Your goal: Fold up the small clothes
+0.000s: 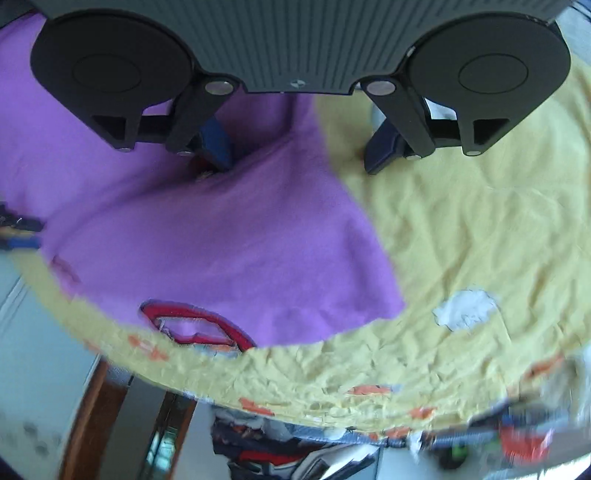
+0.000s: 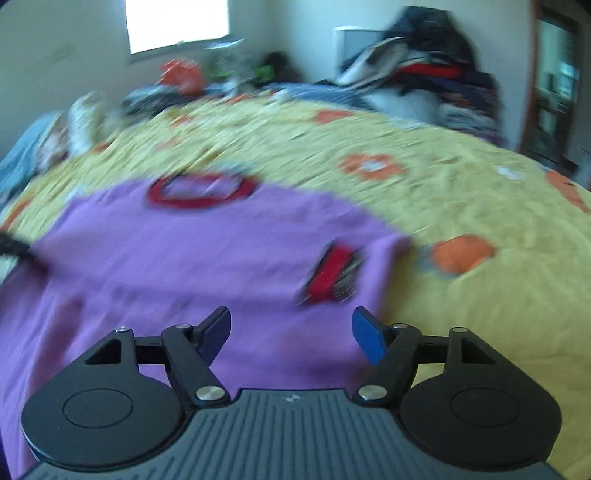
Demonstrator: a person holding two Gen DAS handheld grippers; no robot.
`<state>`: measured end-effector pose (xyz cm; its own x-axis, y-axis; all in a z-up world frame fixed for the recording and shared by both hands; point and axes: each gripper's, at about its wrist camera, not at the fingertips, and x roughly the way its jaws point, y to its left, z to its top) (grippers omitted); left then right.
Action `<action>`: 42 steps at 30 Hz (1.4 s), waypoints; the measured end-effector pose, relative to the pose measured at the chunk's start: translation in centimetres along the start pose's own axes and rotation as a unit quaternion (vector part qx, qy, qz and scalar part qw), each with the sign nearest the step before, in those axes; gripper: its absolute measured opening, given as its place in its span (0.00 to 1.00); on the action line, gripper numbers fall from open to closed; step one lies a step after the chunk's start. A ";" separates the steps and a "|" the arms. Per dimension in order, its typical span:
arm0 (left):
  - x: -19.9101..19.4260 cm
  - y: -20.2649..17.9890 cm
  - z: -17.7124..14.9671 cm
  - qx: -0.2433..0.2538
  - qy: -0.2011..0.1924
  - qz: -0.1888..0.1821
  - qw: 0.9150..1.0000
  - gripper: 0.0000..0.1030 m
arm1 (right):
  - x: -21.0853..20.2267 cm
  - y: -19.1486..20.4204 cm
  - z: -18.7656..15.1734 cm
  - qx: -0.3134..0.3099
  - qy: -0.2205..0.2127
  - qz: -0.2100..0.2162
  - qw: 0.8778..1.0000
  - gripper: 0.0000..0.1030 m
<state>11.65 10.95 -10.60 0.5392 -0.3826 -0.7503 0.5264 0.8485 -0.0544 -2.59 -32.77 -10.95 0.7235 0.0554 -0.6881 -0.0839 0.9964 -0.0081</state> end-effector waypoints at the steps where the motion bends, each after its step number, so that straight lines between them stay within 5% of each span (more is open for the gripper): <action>1: -0.1 -0.2 -0.5 0.019 0.001 0.028 0.999 0.82 | 0.0 0.4 -0.7 -0.025 0.001 -0.018 1.000 0.69; 2: -0.2 0.3 -1.0 0.012 0.002 0.034 0.999 0.89 | -0.4 0.3 -1.3 -0.034 -0.007 -0.030 0.999 0.69; 7: -3.1 4.5 -3.2 -0.079 -0.018 -0.026 0.996 0.83 | -3.7 -4.2 -3.1 0.064 0.003 -0.050 0.997 0.71; 15: -5.1 5.5 -9.0 -0.146 -0.079 -0.181 0.969 0.82 | -8.7 -5.1 -6.6 0.153 -0.059 0.027 0.986 0.71; 21: -3.4 4.4 -13.4 -0.139 -0.099 -0.225 0.959 0.81 | -9.3 -2.9 -8.5 0.144 -0.066 0.047 0.986 0.71; 24: -2.5 3.9 -14.1 -0.134 -0.097 -0.245 0.955 0.65 | -9.5 -1.9 -9.3 0.145 -0.067 0.063 0.985 0.71; 26: -2.4 3.5 -14.1 -0.129 -0.101 -0.250 0.954 0.37 | -9.8 -1.0 -9.6 0.136 -0.070 0.066 0.986 0.71; 31: -2.5 3.7 -14.5 -0.128 -0.095 -0.269 0.950 0.12 | -10.1 -0.9 -10.1 0.143 -0.066 0.072 0.985 0.71; 34: -2.8 4.2 -15.0 -0.136 -0.092 -0.276 0.947 0.07 | -9.9 -2.1 -10.2 0.172 -0.067 0.082 0.979 0.71; 36: -2.6 4.3 -15.2 -0.142 -0.085 -0.279 0.946 0.09 | -9.7 -2.8 -10.3 0.187 -0.056 0.089 0.977 0.72; 37: -2.8 4.2 -15.5 -0.140 -0.086 -0.273 0.948 0.21 | -9.8 -3.0 -10.4 0.191 -0.057 0.090 0.976 0.72; 38: -2.6 3.9 -15.6 -0.135 -0.082 -0.276 0.948 0.54 | -9.9 -3.1 -10.6 0.192 -0.058 0.093 0.975 0.72; 40: -2.1 3.2 -15.8 -0.124 -0.080 -0.272 0.951 0.82 | -10.0 -3.2 -10.8 0.188 -0.052 0.098 0.976 0.72; 42: -1.0 2.5 -16.1 -0.121 -0.071 -0.275 0.951 0.78 | -10.0 -2.8 -10.8 0.174 -0.046 0.103 0.978 0.68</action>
<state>1.83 19.38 -20.58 0.3181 -0.8245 -0.4679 0.5978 0.5575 -0.5761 -16.96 -36.85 -11.89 0.7754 0.2472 -0.5811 -0.0075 0.9237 0.3830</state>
